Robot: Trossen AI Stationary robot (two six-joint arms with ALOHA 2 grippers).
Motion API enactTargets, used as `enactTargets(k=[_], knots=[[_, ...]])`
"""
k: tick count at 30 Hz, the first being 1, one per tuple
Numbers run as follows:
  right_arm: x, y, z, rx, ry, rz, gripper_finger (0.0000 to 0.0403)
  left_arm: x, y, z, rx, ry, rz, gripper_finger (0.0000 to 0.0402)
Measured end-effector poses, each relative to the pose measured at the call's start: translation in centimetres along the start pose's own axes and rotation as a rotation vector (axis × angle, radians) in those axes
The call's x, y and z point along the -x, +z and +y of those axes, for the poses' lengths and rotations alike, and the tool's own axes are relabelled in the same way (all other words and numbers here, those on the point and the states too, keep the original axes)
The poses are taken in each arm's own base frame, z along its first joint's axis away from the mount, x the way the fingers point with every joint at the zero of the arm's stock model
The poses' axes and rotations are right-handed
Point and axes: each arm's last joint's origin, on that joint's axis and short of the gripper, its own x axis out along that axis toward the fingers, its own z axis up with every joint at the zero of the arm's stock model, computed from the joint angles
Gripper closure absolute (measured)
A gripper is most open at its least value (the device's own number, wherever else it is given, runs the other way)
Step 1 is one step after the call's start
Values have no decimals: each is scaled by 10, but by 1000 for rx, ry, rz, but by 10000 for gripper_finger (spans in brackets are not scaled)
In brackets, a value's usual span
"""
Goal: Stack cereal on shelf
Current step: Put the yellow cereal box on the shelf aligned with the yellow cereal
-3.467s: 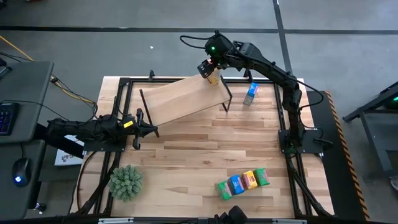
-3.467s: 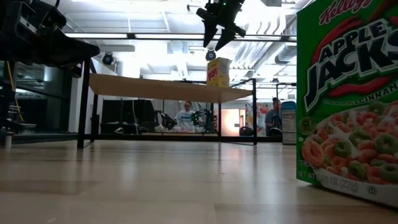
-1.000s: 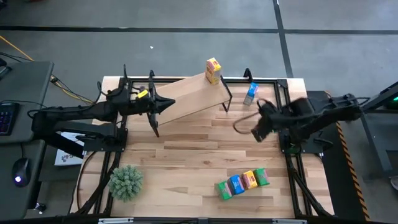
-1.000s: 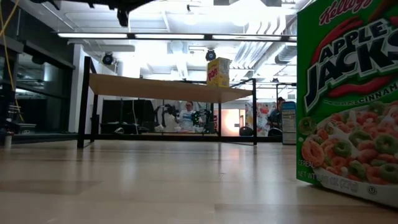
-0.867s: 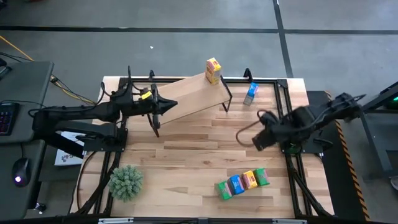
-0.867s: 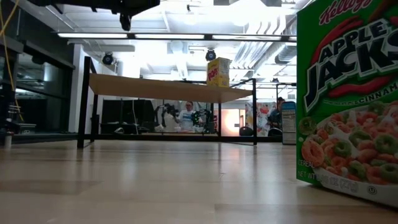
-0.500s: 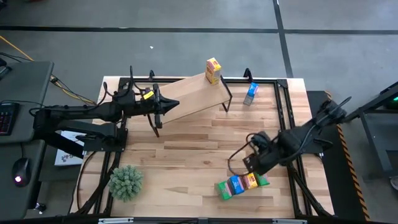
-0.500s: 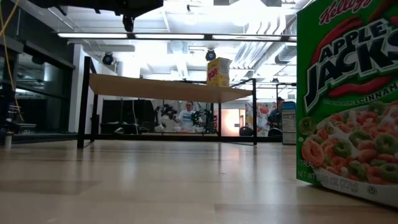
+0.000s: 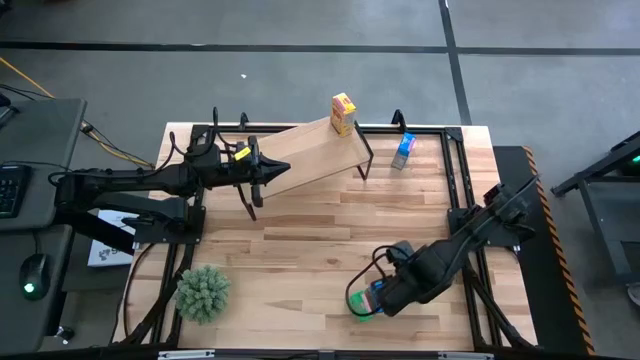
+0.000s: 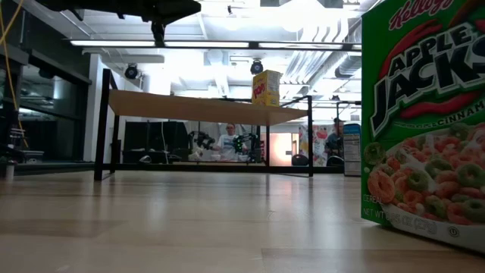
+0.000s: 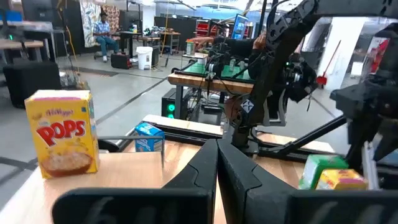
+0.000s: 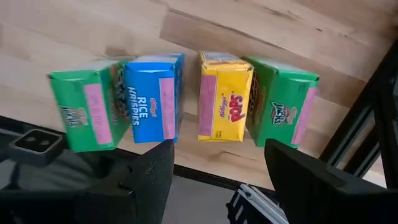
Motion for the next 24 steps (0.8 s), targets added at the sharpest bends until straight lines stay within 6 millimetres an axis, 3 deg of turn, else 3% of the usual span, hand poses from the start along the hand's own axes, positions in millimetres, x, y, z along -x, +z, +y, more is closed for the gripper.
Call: enactTargets(k=[5,14,24], knots=[[-15,-8,7,-13,-47,-20,159,0,0,0,-103,0,0,398],[-36,-19,15,-62,-85,-98,159,0,0,0,-104,0,0,398],[-58,-12,14,-71,-191,-72,159,0,0,0,-104,0,-1,398]])
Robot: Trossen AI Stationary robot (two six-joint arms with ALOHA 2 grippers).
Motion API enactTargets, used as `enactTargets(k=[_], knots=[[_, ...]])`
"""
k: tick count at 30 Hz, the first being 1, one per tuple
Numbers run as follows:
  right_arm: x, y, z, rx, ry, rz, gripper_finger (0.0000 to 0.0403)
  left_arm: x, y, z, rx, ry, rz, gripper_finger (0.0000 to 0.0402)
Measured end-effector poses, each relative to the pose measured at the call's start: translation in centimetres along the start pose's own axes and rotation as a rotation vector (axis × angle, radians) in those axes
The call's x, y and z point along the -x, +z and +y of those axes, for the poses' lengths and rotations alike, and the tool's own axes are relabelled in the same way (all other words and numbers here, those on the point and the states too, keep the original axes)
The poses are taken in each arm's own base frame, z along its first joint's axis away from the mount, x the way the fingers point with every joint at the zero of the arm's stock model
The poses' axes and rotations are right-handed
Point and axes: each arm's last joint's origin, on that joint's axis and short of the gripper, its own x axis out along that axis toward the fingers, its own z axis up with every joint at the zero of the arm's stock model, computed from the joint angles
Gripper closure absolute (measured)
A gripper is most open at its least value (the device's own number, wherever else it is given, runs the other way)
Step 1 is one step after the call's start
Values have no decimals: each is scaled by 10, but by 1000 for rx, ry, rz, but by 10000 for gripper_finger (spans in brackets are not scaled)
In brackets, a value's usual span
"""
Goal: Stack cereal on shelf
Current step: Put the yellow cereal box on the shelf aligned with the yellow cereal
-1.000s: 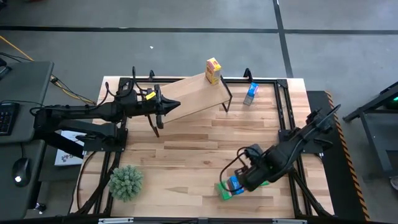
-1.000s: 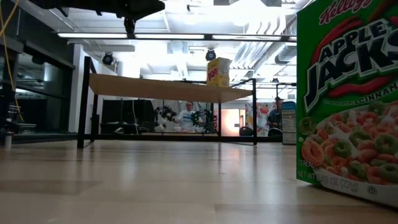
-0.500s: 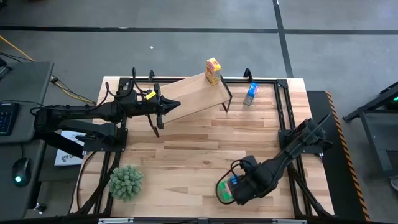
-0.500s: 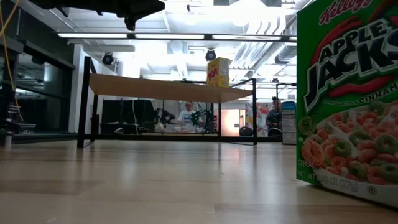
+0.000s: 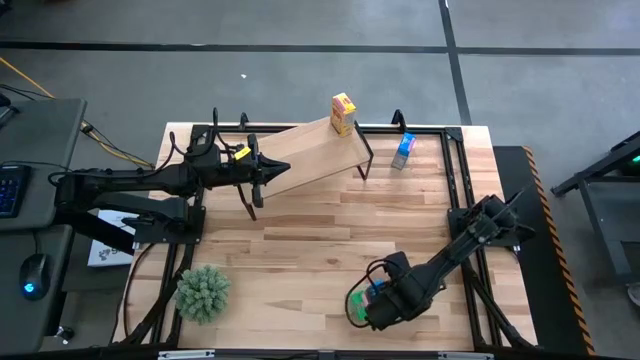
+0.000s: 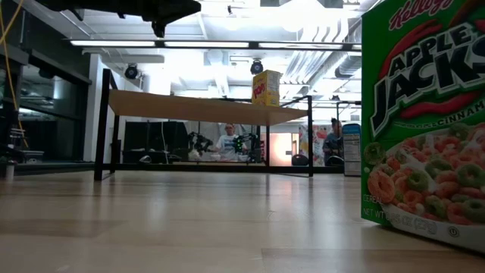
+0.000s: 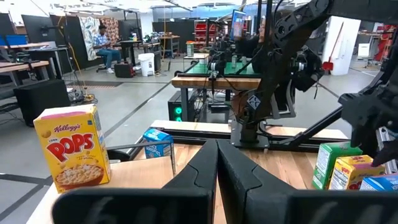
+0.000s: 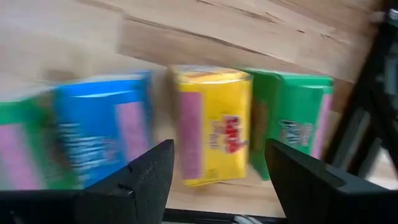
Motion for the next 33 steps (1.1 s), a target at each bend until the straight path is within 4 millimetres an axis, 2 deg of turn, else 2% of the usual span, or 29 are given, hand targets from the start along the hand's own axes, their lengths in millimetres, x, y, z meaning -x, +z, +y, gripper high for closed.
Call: enactTargets(k=[3,22,33], knots=[[-6,-1,-1,9,-28,5,159,0,0,0,0,0,0,398],[-3,4,2,21,62,-75,160,0,0,0,0,0,0,398],[-18,9,5,29,39,-50,159,0,0,0,0,0,0,398]])
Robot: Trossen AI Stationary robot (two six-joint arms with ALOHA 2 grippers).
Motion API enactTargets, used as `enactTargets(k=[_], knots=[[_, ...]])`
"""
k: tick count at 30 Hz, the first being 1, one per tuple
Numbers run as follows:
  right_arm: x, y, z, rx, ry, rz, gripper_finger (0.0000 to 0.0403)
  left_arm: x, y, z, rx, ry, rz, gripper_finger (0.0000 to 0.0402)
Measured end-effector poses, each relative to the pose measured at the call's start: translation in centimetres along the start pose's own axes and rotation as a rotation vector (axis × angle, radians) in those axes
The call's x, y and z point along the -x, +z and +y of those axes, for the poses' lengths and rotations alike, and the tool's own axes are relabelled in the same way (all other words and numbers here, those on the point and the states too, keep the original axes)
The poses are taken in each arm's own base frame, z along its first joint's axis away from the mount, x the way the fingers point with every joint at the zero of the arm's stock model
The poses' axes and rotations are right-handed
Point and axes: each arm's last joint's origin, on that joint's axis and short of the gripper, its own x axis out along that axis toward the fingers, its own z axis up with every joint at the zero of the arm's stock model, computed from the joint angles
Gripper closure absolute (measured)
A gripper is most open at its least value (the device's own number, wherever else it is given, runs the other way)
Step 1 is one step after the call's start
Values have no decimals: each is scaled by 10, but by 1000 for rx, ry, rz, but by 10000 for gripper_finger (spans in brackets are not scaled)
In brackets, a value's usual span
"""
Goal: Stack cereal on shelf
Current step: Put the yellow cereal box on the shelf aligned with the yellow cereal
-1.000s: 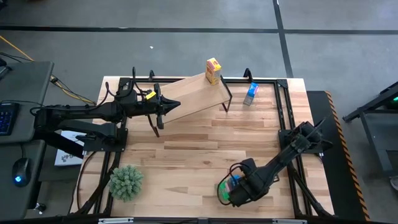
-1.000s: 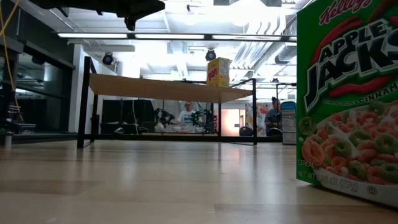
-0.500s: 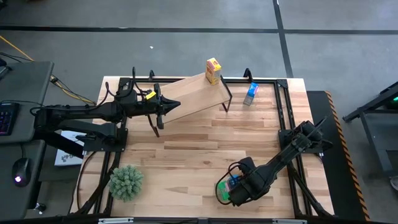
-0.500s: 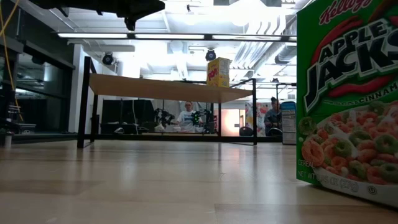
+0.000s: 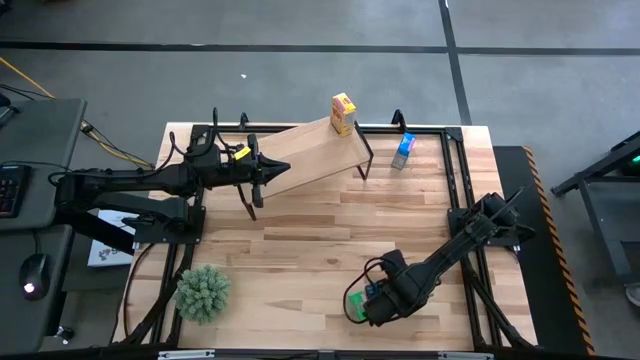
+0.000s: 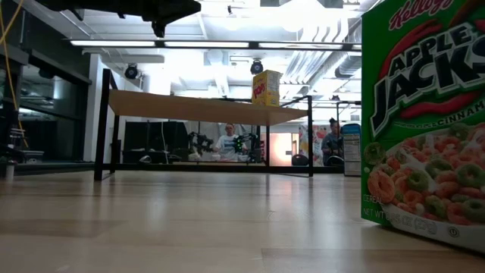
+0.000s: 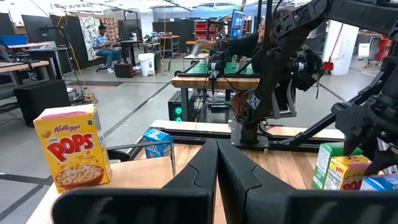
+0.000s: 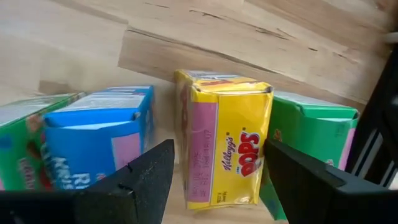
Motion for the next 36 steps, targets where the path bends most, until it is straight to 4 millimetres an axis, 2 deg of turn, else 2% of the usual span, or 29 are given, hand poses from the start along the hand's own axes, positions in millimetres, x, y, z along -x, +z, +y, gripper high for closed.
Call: enactTargets(k=[7,21,31,36], knots=[[-7,1,0,-9,-22,5,160,0,0,0,0,0,0,398],[-7,3,1,-13,-11,3,164,0,0,0,0,0,0,398],[-7,4,1,-12,-17,6,266,0,0,0,0,0,0,398],[2,8,-1,5,-24,26,282,0,0,0,0,0,0,398]])
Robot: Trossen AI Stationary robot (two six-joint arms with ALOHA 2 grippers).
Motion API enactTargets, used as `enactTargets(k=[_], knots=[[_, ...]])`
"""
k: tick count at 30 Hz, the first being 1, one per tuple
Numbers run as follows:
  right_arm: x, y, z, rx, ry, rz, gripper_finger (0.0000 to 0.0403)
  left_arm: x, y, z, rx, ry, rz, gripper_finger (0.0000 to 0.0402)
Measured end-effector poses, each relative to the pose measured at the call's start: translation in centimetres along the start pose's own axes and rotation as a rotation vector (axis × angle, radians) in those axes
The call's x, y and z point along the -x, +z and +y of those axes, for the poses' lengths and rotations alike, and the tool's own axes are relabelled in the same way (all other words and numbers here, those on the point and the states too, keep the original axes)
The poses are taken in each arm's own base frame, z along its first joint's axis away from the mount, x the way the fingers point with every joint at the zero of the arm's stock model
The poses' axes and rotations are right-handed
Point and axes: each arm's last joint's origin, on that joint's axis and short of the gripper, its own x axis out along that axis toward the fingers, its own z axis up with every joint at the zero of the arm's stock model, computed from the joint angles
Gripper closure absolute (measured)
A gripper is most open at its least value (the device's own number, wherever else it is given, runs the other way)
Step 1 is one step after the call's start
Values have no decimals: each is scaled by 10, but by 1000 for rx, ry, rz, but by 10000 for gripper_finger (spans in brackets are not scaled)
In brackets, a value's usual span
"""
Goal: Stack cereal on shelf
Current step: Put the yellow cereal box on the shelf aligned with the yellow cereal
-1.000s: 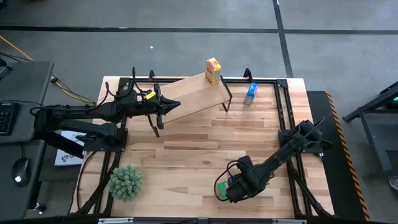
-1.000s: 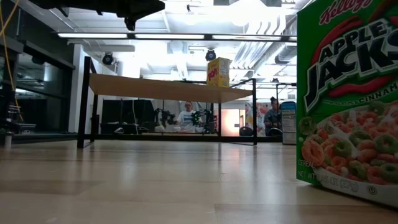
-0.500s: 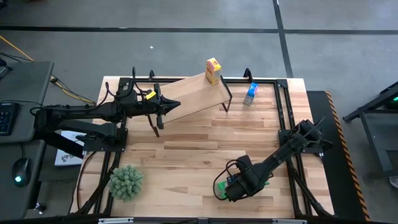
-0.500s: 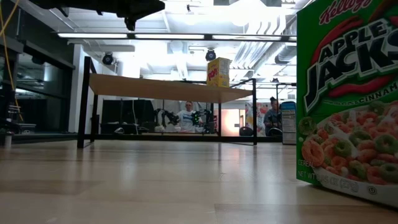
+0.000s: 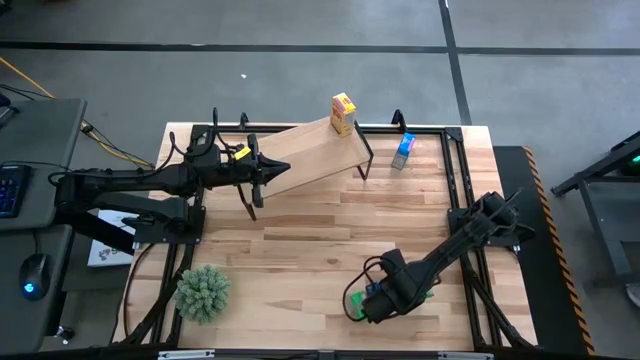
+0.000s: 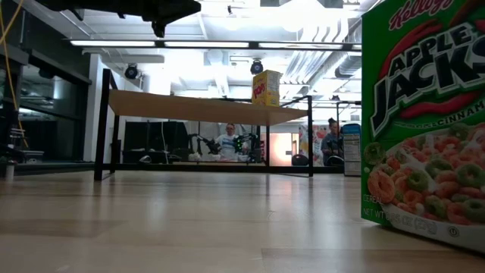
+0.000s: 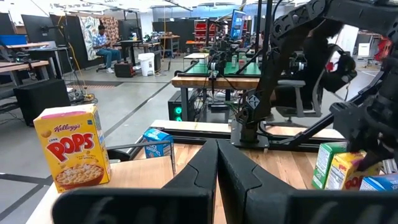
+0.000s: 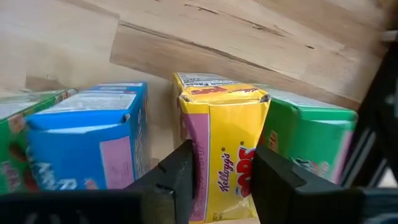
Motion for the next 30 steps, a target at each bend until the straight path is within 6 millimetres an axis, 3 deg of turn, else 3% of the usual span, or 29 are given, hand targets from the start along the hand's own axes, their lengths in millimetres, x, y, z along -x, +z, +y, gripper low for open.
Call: enactTargets(k=[3,10,15,23,30], knots=[[17,5,-4,25,10,-34,280,0,0,0,0,0,-1,398],[64,18,-9,87,213,-140,276,0,0,0,0,0,0,398],[103,40,-9,152,371,-348,276,0,0,0,-24,0,0,398],[153,101,-18,264,412,-683,276,0,0,0,-53,0,1,398],[171,178,-30,269,349,-774,276,8,7,0,-87,6,-37,398]])
